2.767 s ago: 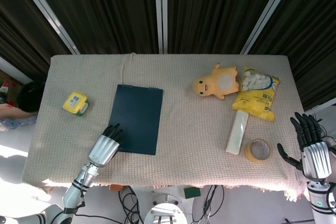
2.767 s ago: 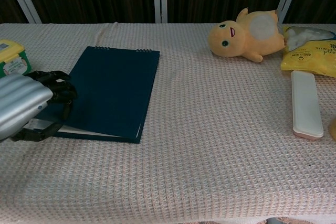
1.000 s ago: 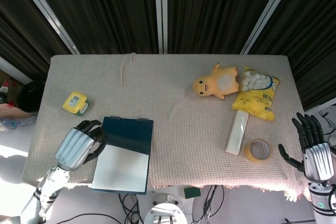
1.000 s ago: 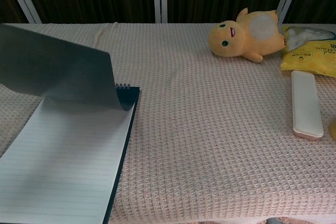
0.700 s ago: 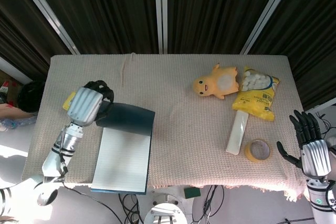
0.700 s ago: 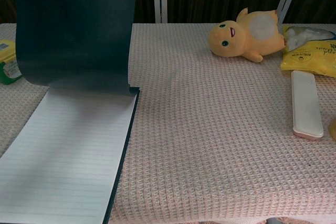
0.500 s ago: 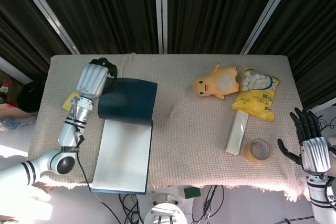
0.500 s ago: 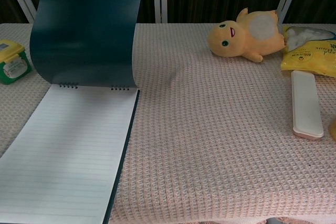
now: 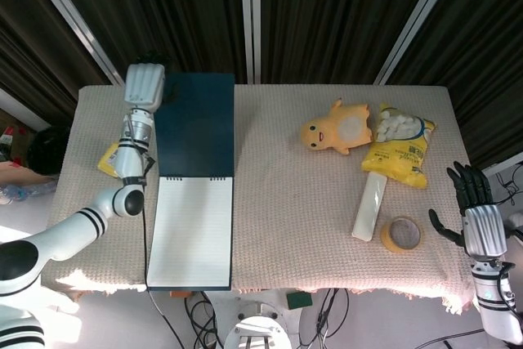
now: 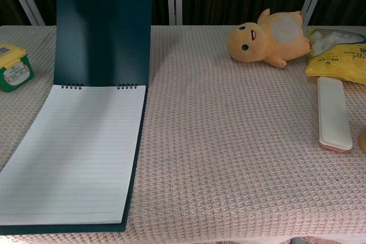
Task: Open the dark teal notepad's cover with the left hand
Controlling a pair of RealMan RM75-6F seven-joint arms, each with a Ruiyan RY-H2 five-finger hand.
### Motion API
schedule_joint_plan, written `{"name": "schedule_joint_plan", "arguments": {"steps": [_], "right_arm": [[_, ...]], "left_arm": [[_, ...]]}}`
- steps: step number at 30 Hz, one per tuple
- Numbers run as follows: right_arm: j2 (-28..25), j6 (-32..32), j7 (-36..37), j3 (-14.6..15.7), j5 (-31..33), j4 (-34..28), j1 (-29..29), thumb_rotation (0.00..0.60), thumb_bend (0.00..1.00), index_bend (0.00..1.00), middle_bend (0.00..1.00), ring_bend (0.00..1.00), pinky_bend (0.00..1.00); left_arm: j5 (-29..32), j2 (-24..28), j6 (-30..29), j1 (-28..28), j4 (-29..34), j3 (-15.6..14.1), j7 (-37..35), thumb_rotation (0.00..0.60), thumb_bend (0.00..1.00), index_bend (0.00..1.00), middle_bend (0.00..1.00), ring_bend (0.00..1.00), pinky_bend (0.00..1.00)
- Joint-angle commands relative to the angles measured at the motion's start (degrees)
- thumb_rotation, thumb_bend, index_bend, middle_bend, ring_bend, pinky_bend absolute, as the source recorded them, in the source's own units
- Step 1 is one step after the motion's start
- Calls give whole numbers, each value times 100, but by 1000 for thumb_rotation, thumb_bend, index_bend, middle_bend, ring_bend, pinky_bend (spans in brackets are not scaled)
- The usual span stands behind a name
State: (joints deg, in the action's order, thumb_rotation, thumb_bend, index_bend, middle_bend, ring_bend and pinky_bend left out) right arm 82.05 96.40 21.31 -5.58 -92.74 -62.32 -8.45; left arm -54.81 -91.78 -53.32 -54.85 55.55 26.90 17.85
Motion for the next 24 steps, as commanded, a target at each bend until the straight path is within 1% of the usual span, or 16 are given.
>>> {"name": "schedule_joint_plan", "arguments": {"steps": [1, 4, 6, 8, 9, 11, 12, 13, 15, 17, 19, 21, 24], "right_arm": [[41, -3, 26, 23, -16, 56, -8, 600, 329, 0, 0, 0, 0], [65, 59, 64, 41, -39, 98, 14, 600, 329, 0, 0, 0, 0], [65, 125, 87, 57, -59, 123, 45, 600, 329, 0, 0, 0, 0], [57, 196, 113, 62, -71, 142, 76, 600, 329, 0, 0, 0, 0], [46, 251, 137, 62, -74, 147, 104, 600, 329, 0, 0, 0, 0], [16, 338, 165, 60, -72, 148, 152, 600, 329, 0, 0, 0, 0], [-13, 393, 168, 57, -67, 147, 187, 600, 329, 0, 0, 0, 0], [-39, 432, 161, 55, -59, 146, 217, 600, 329, 0, 0, 0, 0], [-121, 480, 118, 65, -15, 102, 302, 600, 329, 0, 0, 0, 0], [-210, 488, 47, 81, 42, 17, 385, 600, 327, 0, 0, 0, 0], [-340, 420, -142, 152, 105, -101, 493, 600, 322, 0, 0, 0, 0], [-487, 312, -383, 254, 169, -238, 611, 600, 313, 0, 0, 0, 0], [-674, 191, -690, 376, 219, -457, 736, 600, 305, 0, 0, 0, 0]], "left_arm": [[-185, 294, -436, 264, 686, -269, 112, 155, 146, 0, 28, 30, 149], [-265, 637, -860, 569, 1514, -401, 359, 155, 113, 0, 20, 25, 149], [-477, 948, -1270, 870, 2253, -569, 487, 161, 95, 0, 20, 25, 153], [-855, 1236, -1677, 1196, 2915, -809, 465, 165, 90, 0, 21, 25, 160], [-1229, 1443, -1944, 1441, 3320, -1042, 375, 173, 90, 1, 23, 25, 165], [-2002, 1804, -2329, 1822, 3759, -1509, 145, 240, 90, 54, 37, 25, 169], [-2491, 2012, -2649, 2100, 3937, -1828, 49, 274, 90, 85, 50, 25, 170], [-2832, 2143, -2896, 2312, 4046, -2069, 12, 306, 90, 114, 66, 25, 170], [-3484, 2331, -3491, 2833, 4214, -2590, -57, 337, 90, 122, 85, 25, 169], [-3925, 2334, -4025, 3288, 4148, -2953, 26, 345, 90, 113, 87, 23, 165], [-4324, 2194, -4546, 3783, 3871, -3299, 268, 342, 91, 106, 87, 15, 160], [-4417, 2061, -4806, 4242, 3709, -3623, 252, 328, 91, 101, 87, 11, 157], [-4239, 1950, -4916, 4737, 3499, -3909, 57, 267, 90, 99, 83, 10, 157]]}}
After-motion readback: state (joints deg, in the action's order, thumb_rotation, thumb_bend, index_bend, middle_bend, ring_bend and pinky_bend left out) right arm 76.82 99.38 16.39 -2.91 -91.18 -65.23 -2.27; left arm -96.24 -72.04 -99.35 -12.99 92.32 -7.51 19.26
